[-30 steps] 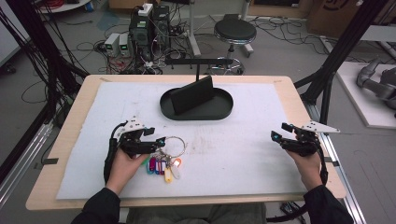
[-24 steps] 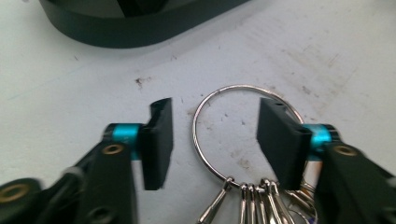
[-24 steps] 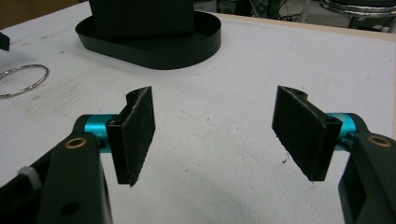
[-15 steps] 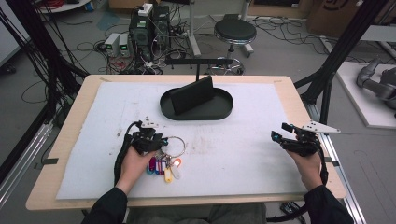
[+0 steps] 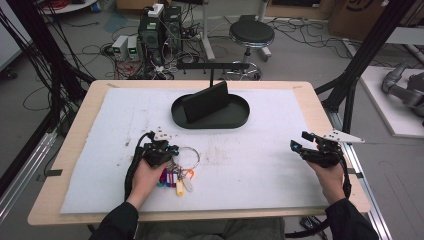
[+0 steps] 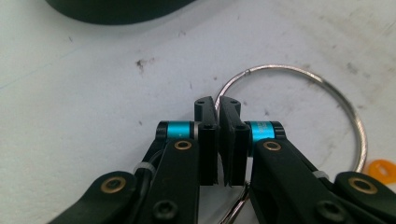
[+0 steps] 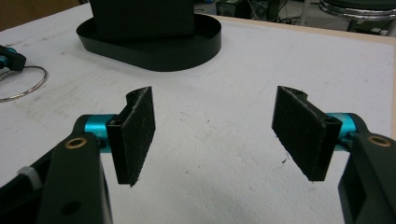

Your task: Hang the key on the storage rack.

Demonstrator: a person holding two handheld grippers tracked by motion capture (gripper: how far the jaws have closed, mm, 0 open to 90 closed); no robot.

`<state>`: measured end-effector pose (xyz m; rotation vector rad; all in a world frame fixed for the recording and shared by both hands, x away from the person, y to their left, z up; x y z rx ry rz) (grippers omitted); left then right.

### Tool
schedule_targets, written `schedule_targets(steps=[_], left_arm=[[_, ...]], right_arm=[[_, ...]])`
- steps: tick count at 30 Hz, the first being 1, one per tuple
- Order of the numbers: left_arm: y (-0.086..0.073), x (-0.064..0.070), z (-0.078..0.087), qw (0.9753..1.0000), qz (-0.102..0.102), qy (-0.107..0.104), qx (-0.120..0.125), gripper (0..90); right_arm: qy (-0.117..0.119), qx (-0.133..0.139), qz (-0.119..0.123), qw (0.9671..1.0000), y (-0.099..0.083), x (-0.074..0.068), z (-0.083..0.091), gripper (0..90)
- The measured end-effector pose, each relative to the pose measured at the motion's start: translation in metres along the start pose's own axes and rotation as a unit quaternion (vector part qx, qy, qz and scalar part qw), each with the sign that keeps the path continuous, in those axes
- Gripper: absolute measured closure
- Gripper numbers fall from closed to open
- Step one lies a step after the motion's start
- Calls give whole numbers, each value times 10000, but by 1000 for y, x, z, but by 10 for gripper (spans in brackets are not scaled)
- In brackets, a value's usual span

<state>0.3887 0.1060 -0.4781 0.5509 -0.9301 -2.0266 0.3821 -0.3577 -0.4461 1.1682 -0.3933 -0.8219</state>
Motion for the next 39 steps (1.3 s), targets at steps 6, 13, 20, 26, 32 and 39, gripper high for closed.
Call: schedule_targets(steps=[6, 13, 20, 26, 32, 39], left_arm=[[15, 1, 17, 9981, -62, -111, 607, 864], [26, 2, 36, 9924, -47, -164, 1220, 863], [27, 12, 44, 9902, -215, -314, 1347, 863], [26, 13, 46, 9898, -345, -407, 1324, 860], [23, 16, 42, 9905, -438, -525, 1192, 848], [19, 19, 34, 9918, -605, -628, 939, 835]], right_arm=[[-13, 20, 18, 10000, 0, 1, 0, 308], [-10, 42, -11, 10000, 1, 0, 1, 308], [2, 43, -7, 10000, 1, -1, 1, 309], [3, 47, 8, 10000, 1, 0, 1, 309], [8, 43, 15, 10000, 1, 0, 0, 308], [14, 42, 15, 10000, 1, 0, 1, 309]])
Point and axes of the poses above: each handheld gripper's, and its own axes: z roughly backward along the jaws, y roughly out of its top, x roughly to its right, the point moved 6 cm from there along -z, roughly forward along the jaws, and after that the axes turned 6 degrees about y, right-handed, at the moved point
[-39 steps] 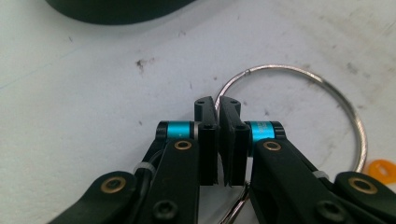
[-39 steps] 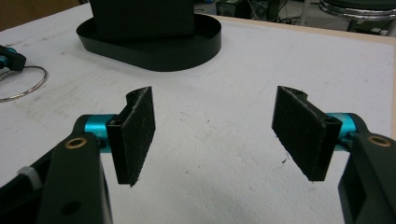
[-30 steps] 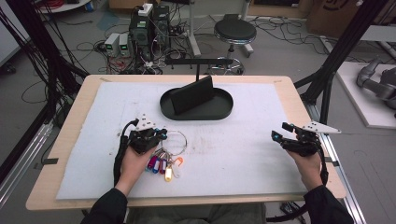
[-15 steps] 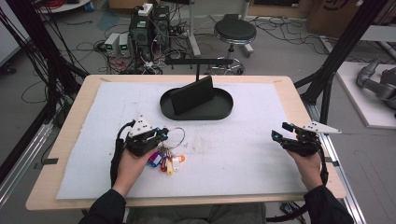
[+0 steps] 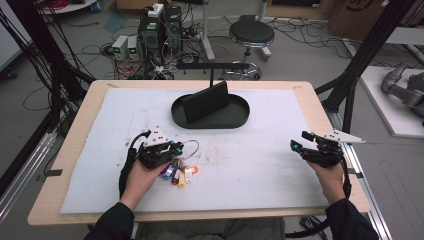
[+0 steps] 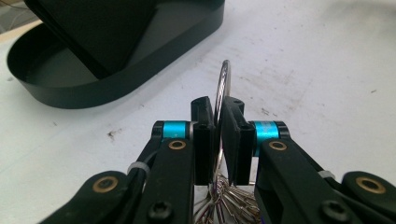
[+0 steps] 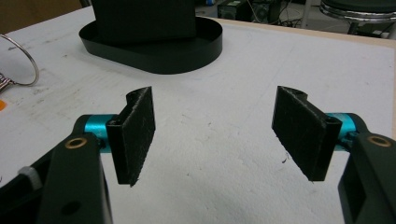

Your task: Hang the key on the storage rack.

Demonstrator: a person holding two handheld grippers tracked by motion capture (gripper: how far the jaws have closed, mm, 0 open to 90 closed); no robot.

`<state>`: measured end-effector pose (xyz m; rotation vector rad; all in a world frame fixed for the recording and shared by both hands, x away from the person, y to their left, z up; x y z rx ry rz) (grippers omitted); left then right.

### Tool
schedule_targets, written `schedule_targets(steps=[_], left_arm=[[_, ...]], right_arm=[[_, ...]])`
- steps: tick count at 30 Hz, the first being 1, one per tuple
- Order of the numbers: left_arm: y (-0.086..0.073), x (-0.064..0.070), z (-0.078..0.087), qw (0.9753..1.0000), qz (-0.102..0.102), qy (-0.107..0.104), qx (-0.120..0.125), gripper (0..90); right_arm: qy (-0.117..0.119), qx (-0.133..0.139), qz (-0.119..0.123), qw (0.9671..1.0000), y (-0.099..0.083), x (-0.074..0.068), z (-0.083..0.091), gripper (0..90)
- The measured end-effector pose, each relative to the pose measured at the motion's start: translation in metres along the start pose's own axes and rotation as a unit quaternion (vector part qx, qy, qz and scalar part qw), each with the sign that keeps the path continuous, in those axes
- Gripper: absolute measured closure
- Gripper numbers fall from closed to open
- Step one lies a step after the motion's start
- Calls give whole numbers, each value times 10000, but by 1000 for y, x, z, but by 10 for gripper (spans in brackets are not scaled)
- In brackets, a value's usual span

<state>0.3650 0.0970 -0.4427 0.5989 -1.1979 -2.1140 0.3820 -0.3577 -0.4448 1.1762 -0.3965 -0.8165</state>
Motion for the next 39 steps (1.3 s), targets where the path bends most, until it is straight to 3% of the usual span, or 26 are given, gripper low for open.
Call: schedule_targets(steps=[7, 26, 39], left_arm=[[3, 0, 2, 10000, -30, -68, 65, 863], [40, -3, 19, 9974, -134, -55, 701, 864], [73, 1, 29, 9915, -157, -280, 1261, 866]], right_arm=[[6, 5, -21, 10000, 0, 0, 0, 309], [-20, 27, -37, 10000, 1, 1, 0, 309], [154, 46, 24, 9999, 6, -6, -5, 334]])
Point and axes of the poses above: each handheld gripper's, and its own axes: z roughly backward along the jaws, y roughly out of its top, x roughly to its right, the point moved 6 cm from there along -z, roughly forward along the jaws, and after that the axes turned 6 degrees about y, right-handed, at the moved point
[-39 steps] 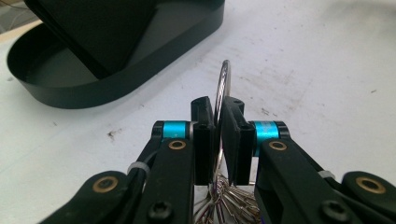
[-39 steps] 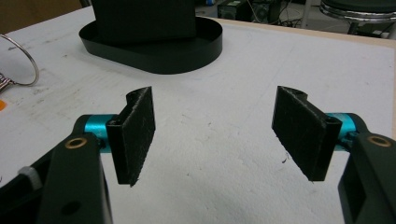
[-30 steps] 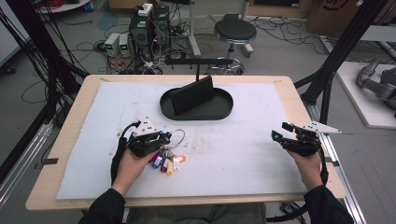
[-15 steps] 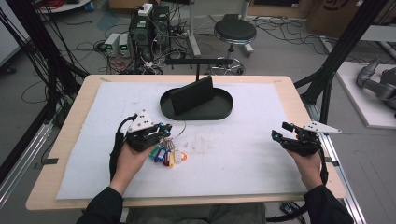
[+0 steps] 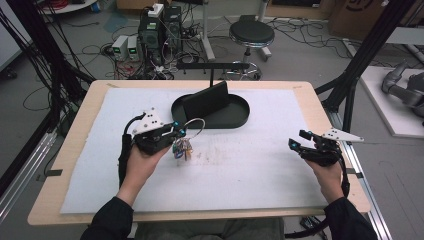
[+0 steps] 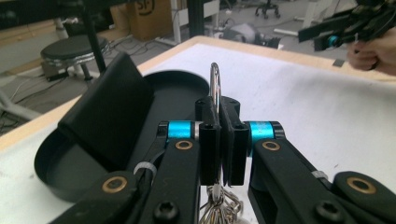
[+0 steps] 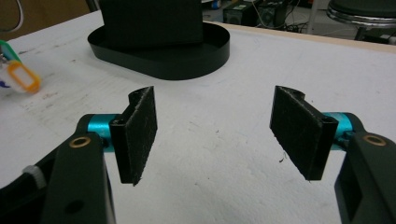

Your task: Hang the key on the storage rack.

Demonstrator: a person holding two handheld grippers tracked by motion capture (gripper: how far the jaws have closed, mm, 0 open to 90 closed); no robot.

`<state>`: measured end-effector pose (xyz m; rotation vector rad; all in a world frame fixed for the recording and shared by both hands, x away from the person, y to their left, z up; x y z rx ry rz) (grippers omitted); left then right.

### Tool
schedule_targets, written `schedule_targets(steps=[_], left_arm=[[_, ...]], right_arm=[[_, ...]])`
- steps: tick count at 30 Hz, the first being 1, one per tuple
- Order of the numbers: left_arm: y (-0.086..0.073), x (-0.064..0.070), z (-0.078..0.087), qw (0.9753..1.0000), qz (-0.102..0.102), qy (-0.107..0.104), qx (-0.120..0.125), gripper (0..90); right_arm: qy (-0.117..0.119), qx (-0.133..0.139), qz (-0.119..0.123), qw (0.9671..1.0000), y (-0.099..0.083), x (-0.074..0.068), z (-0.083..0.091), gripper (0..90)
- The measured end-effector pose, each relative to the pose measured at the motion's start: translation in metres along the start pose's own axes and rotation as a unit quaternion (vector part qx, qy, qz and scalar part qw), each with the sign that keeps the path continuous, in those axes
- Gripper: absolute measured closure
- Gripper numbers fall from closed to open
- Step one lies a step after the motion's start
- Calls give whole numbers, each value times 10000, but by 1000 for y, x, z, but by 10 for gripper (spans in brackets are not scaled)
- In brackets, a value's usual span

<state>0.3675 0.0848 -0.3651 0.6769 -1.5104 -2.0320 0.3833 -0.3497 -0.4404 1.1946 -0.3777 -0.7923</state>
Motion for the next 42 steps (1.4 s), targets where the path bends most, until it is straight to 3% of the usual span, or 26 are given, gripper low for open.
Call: schedule_targets(steps=[6, 10, 18, 26, 29, 34, 39, 42], left_arm=[[12, 4, -1, 9994, 68, -223, 240, 866], [18, 6, -6, 9987, 130, -382, 311, 866], [27, 12, -17, 9941, 359, -852, 560, 867], [31, 23, -31, 9890, 431, -1252, 656, 866], [32, 29, -36, 9867, 465, -1392, 694, 867], [32, 38, -45, 9835, 493, -1601, 686, 866], [31, 47, -53, 9814, 451, -1754, 632, 866], [31, 51, -57, 9810, 411, -1799, 601, 866]], right_arm=[[309, 64, 103, 9994, 12, -13, -7, 399], [703, 142, 297, 9970, 26, -27, -17, 468], [1320, 282, 537, 9894, 50, -58, -39, 511], [1864, 410, 658, 9794, 68, -79, -58, 564], [2074, 331, 705, 9752, 71, -87, -66, 569], [2244, 234, 797, 9710, 75, -98, -77, 577], [2456, 165, 730, 9665, 77, -104, -84, 593], [2530, 96, 813, 9640, 76, -108, -87, 642]])
Point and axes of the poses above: each handheld gripper's, and its own axes: z roughly backward along the jaws, y roughly out of its top, x roughly to its right, the point moved 6 cm from there along -z, roughly forward along the jaws, and after that the axes turned 6 degrees about y, right-handed, at the moved point
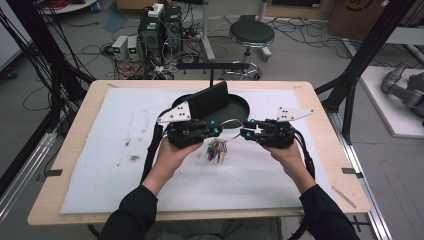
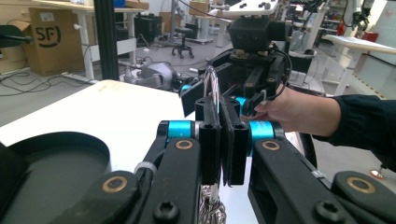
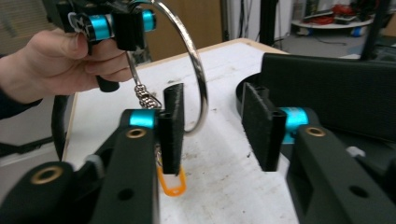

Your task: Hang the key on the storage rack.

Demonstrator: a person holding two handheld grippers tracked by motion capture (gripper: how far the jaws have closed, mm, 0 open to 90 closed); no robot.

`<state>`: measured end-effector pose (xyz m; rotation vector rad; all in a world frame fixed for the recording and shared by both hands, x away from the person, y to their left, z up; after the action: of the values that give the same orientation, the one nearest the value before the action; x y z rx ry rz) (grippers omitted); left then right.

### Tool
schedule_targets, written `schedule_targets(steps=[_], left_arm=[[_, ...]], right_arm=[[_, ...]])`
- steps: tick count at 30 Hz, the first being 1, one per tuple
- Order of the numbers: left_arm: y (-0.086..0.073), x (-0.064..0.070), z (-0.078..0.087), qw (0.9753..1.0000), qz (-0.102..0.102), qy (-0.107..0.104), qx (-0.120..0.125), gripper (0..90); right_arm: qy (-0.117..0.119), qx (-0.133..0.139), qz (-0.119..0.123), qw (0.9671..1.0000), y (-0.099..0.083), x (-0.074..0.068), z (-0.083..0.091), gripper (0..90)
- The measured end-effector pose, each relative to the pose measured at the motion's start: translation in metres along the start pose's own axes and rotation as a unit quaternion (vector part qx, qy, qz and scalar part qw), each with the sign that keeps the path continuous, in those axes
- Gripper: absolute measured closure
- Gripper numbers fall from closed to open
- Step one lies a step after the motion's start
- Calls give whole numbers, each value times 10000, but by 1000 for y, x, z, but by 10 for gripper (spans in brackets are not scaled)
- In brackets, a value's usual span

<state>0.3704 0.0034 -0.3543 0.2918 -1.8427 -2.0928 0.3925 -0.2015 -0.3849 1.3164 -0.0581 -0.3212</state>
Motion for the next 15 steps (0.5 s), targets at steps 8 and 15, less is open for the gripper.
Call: schedule_targets(steps=[8, 15], left_arm=[[0, -1, -1, 9998, -93, 166, -19, 863], [1, -7, 2, 9983, -154, 564, -33, 761]], right_arm=[[-58, 74, 291, 9995, 4, -5, 1, 875], [-113, 35, 403, 9991, 5, -5, 2, 884]])
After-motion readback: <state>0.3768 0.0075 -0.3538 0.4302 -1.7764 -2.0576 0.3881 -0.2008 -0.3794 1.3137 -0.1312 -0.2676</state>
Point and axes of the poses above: each handheld gripper's, and its own axes: z roughly backward along the jaws, y roughly out of its top, x roughly to its right, the point moved 6 cm from there along -z, roughly forward along the jaws, and after that the axes turned 6 degrees about y, right-handed, at the moved point
